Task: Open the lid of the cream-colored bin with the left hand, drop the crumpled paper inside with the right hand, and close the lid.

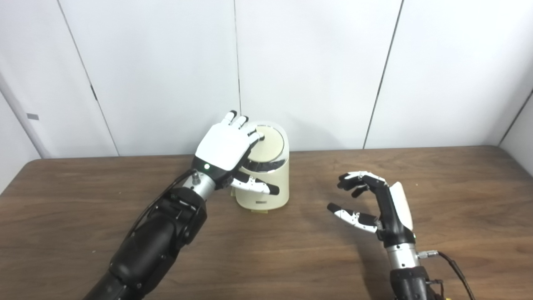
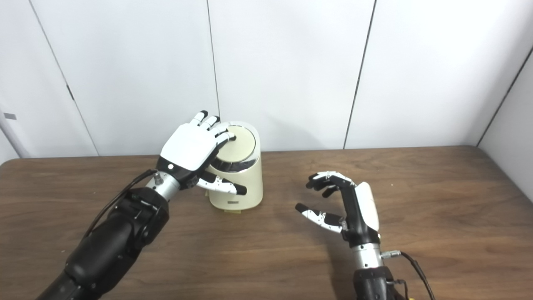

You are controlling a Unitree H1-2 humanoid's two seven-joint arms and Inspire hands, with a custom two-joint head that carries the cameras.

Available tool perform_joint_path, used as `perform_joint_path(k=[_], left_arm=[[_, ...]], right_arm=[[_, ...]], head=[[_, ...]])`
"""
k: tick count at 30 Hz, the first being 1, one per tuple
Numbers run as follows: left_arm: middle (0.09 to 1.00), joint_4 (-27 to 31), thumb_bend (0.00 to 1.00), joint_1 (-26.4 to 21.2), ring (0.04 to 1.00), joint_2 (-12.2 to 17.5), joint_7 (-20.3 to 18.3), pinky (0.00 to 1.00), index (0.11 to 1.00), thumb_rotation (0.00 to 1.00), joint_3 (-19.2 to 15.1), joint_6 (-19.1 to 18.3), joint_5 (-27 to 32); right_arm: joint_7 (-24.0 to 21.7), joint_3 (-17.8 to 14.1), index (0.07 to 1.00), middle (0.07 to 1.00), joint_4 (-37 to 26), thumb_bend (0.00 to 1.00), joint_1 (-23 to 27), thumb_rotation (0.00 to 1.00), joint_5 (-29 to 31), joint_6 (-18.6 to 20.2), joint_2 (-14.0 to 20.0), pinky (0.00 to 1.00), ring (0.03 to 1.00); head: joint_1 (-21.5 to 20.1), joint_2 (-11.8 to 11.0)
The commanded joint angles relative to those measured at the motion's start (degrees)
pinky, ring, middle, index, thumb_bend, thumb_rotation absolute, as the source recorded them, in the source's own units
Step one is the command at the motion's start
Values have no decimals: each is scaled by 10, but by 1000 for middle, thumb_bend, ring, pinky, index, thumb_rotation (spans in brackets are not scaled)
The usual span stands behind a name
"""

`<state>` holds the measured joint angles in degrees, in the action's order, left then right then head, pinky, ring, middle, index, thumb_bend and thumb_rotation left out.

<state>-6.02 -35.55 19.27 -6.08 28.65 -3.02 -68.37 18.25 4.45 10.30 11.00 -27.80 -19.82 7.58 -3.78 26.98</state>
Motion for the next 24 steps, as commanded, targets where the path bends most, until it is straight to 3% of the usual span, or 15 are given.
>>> perform_joint_path(k=[1, 10, 24], left_arm=[[849, 0, 996, -8, 941, 6, -4, 1000, 826, 1000, -1, 1, -7], [847, 2, 989, -4, 940, 6, -5, 1000, 822, 994, -3, -2, -8], [820, 25, 992, 25, 921, 7, -7, 1000, 803, 997, -2, -3, -17]], right_arm=[[10, 9, 494, 624, 34, 485, -33, 141, 1, -16, -15, 431, 554], [11, 9, 495, 610, 35, 485, -32, 140, -2, -14, -16, 390, 511], [13, 10, 494, 618, 40, 485, -27, 138, -3, -16, -16, 416, 540]], head=[[0, 0], [0, 0], [2, 0]])
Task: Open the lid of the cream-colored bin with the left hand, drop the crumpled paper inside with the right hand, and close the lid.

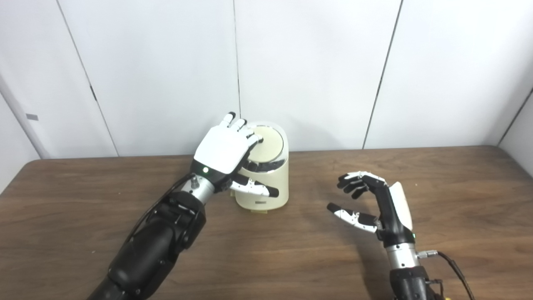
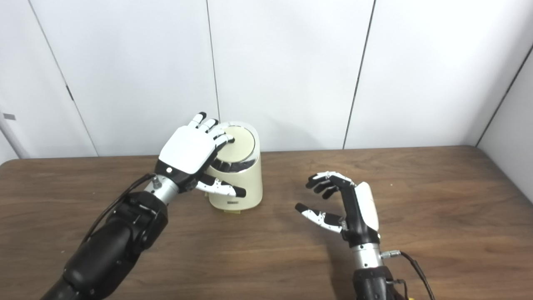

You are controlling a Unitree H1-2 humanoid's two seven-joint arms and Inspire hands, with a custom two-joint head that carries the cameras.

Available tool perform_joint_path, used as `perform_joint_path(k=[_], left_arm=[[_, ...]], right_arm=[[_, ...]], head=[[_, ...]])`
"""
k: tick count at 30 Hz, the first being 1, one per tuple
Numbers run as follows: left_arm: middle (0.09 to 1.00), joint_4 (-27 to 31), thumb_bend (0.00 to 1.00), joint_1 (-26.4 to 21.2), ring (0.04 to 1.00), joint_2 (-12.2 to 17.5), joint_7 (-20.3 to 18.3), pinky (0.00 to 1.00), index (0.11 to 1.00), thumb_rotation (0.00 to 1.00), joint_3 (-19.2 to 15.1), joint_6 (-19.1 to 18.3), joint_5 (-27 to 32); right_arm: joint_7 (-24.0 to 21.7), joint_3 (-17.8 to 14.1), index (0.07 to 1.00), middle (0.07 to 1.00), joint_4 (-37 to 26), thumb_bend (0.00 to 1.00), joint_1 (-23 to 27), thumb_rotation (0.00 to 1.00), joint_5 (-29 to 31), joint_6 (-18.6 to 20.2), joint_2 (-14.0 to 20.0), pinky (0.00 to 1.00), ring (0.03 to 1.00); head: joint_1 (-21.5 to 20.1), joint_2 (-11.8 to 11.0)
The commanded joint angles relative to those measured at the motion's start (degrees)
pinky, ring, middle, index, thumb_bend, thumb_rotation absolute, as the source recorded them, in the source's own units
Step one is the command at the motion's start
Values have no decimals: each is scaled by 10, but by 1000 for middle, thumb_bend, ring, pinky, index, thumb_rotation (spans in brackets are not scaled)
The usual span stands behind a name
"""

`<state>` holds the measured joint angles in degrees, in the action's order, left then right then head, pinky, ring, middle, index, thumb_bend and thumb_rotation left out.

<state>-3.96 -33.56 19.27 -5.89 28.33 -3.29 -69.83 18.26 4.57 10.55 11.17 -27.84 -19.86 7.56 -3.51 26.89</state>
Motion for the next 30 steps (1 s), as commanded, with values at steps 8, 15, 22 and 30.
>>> perform_joint_path(k=[8, 15, 22, 30], left_arm=[[826, 1, 988, 29, 918, 1, -22, 1000, 796, 977, 6, -5, -6], [815, -31, 985, 31, 903, 1, -14, 1000, 790, 966, 23, -4, -21], [816, -84, 983, 20, 901, 3, -14, 1000, 792, 971, 48, -1, -37], [801, -110, 988, 8, 890, 10, -4, 1000, 768, 942, 78, 6, -53]], right_arm=[[14, 9, 494, 615, 35, 485, -31, 138, -4, -17, -15, 387, 516], [10, 9, 494, 620, 27, 485, -33, 140, -6, -8, -17, 405, 534], [10, 9, 494, 617, 25, 485, -33, 140, -5, -9, -18, 399, 524], [5, 10, 494, 613, 10, 485, -36, 139, -2, 2, -22, 400, 524]], head=[[-1, 5], [-3, 8], [-5, 11], [-8, 16]])
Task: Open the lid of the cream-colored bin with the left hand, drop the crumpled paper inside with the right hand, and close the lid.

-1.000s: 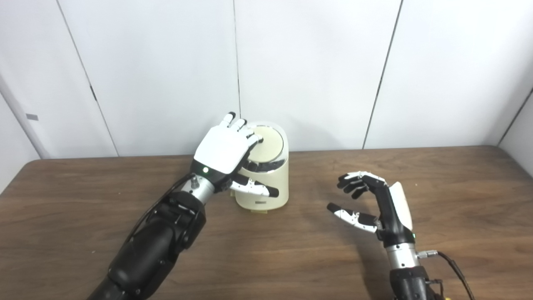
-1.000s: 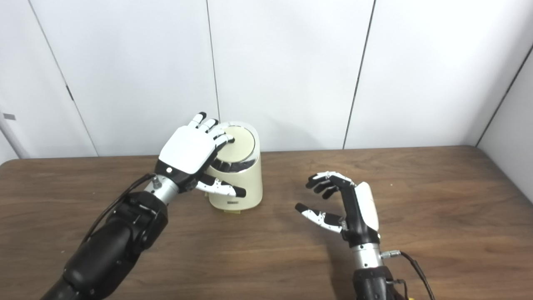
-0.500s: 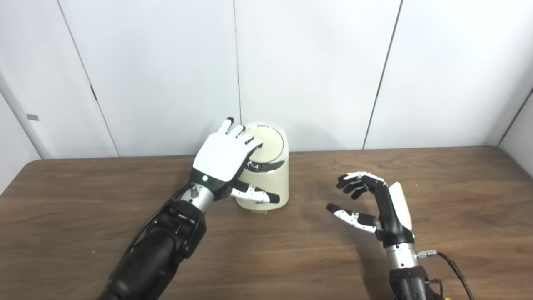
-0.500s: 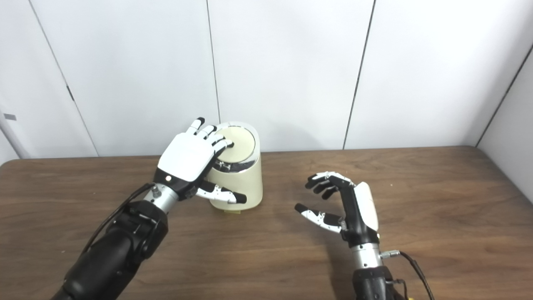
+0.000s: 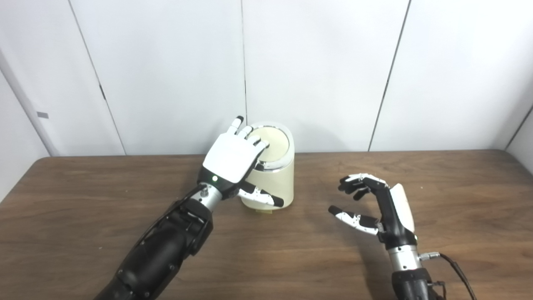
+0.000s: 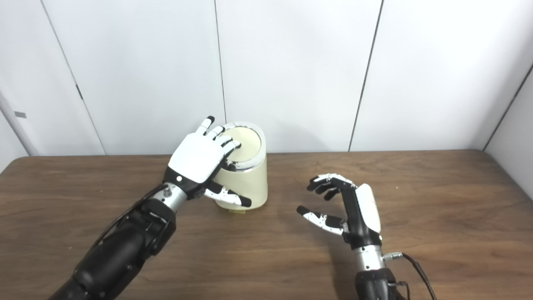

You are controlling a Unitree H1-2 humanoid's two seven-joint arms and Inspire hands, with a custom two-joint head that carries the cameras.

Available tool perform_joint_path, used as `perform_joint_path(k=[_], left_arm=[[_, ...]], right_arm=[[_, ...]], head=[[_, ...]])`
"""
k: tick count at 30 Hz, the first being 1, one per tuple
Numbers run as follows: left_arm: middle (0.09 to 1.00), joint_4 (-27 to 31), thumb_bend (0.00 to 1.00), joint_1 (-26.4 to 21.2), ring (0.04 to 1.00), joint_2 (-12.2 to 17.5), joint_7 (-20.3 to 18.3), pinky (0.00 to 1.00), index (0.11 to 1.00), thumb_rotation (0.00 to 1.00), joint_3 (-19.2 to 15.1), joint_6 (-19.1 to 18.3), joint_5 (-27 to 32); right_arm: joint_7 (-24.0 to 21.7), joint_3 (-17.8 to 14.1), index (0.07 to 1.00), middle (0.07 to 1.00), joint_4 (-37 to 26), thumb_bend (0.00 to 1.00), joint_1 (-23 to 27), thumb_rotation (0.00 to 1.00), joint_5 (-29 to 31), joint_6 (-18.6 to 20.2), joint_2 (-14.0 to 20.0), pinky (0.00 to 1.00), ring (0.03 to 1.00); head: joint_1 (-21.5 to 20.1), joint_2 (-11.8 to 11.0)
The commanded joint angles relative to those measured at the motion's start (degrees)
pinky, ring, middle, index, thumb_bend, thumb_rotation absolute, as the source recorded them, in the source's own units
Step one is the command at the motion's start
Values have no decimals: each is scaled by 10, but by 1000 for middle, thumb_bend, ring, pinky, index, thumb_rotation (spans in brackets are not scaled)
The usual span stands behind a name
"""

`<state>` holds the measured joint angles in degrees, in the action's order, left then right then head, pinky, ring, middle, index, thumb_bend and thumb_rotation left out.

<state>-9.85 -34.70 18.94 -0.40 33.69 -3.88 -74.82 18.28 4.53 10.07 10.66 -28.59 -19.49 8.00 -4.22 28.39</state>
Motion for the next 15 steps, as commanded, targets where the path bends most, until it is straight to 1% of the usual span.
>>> perform_joint_path(k=[1, 4, 7, 13, 15], left_arm=[[799, -53, 990, 19, 889, 14, -57, 1000, 767, 944, 27, 13, -6], [797, -55, 988, 17, 887, 19, -58, 1000, 763, 945, 37, 14, -15], [793, -56, 983, 17, 883, 22, -57, 1000, 759, 940, 43, 14, -21], [793, -53, 991, 22, 877, 25, -55, 1000, 760, 944, 43, 13, -26], [791, -53, 991, 23, 875, 25, -53, 1000, 759, 946, 42, 13, -26]], right_arm=[[5, 10, 494, 613, 16, 485, -31, 139, 7, -5, -26, 393, 518], [8, 11, 494, 616, 20, 485, -29, 138, 7, -11, -25, 409, 535], [7, 11, 494, 626, 19, 485, -28, 139, 7, -9, -26, 417, 545], [7, 11, 494, 630, 16, 485, -29, 141, 3, -2, -26, 423, 550], [6, 10, 494, 621, 16, 485, -29, 141, 4, -1, -26, 408, 534]], head=[[-1, 1], [-1, 0], [-2, 0], [-1, 0], [-1, 0]])
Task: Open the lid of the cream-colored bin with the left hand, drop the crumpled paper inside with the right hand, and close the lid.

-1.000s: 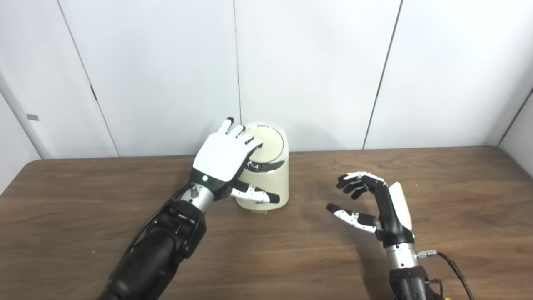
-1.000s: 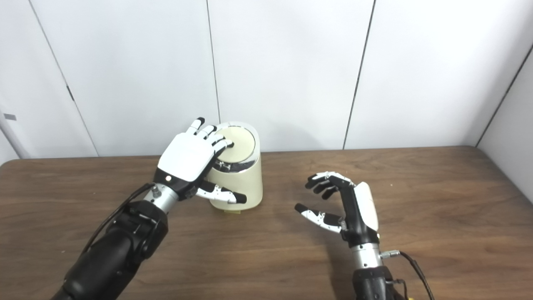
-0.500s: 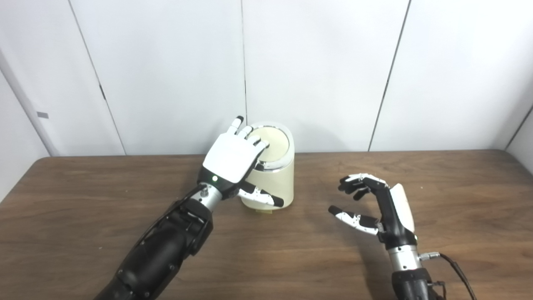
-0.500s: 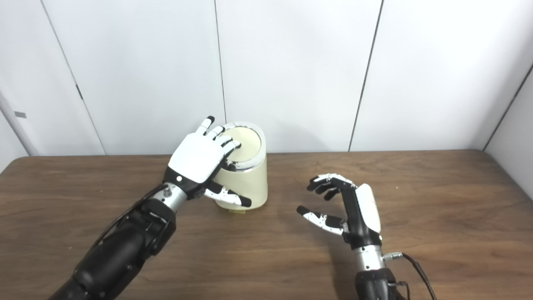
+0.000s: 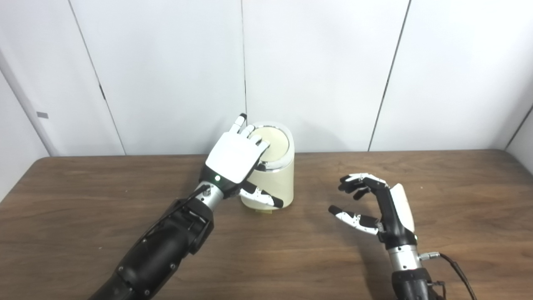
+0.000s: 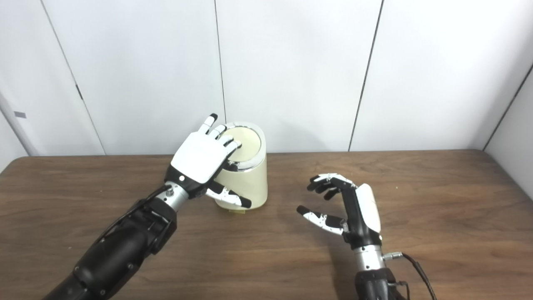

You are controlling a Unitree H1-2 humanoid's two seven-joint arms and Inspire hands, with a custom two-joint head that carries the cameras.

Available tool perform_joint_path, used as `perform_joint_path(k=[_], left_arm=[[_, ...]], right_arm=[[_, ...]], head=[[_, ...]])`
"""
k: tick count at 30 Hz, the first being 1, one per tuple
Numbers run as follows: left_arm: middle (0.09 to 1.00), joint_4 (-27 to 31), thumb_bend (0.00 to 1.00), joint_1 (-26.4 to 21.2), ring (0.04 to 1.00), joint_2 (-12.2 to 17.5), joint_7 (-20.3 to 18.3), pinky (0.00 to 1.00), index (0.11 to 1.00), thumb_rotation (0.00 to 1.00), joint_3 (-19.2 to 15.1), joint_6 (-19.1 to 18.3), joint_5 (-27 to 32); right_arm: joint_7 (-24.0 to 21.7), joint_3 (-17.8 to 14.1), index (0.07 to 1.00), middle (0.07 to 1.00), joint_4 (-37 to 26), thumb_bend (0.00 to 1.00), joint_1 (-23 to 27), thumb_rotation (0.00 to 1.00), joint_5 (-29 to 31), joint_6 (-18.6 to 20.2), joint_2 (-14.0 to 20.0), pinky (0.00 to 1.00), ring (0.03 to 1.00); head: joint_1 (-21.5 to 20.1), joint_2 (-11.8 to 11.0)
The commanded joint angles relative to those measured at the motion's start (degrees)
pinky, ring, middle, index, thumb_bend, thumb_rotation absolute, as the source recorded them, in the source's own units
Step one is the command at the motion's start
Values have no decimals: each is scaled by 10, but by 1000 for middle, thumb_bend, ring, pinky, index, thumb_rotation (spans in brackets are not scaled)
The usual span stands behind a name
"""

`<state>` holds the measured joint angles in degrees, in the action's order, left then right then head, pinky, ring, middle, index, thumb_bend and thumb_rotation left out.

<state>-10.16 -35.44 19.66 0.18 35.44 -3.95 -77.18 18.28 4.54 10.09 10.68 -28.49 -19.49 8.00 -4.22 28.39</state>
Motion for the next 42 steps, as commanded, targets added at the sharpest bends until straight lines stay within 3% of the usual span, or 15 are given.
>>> perform_joint_path(k=[1, 11, 15, 19, 24, 30, 36, 38, 42], left_arm=[[791, -50, 990, 31, 874, 18, -58, 1000, 758, 942, 24, 13, -1], [809, -17, 959, 36, 885, 17, -64, 1000, 785, 959, -1, 7, 26], [804, 26, 958, 43, 870, 7, -80, 1000, 781, 989, -30, -5, 63], [872, 62, 931, 43, 894, -11, -97, 1000, 854, 990, -64, -26, 100], [935, 79, 893, 32, 935, -21, -101, 1000, 932, 990, -84, -37, 104], [945, 90, 895, 25, 953, -31, -111, 1000, 943, 998, -100, -47, 101], [950, 99, 898, 28, 966, -39, -118, 1000, 949, 995, -107, -50, 95], [948, 101, 898, 30, 962, -41, -117, 1000, 946, 983, -109, -50, 95], [947, 112, 890, 38, 959, -48, -116, 1000, 943, 969, -124, -54, 119]], right_arm=[[6, 10, 494, 620, 17, 485, -30, 141, 3, -2, -26, 412, 537], [8, 10, 494, 629, 24, 485, -27, 139, 5, -7, -25, 430, 557], [7, 10, 494, 618, 23, 485, -27, 140, 6, -3, -27, 388, 514], [5, 10, 494, 618, 25, 485, -26, 140, 8, -5, -27, 404, 530], [5, 9, 494, 625, 22, 485, -27, 140, 6, 5, -29, 436, 561], [5, 11, 494, 620, 24, 485, -26, 140, 8, 7, -28, 404, 527], [6, 10, 494, 622, 23, 485, -27, 139, 7, 8, -28, 425, 553], [8, 10, 494, 603, 25, 485, -26, 140, 6, 6, -28, 384, 511], [8, 11, 494, 611, 27, 485, -26, 139, 7, 3, -27, 395, 523]], head=[[-1, 1], [1, -1], [2, -2], [2, -3], [3, -4], [2, -5], [3, -6], [3, -6], [2, -6]])
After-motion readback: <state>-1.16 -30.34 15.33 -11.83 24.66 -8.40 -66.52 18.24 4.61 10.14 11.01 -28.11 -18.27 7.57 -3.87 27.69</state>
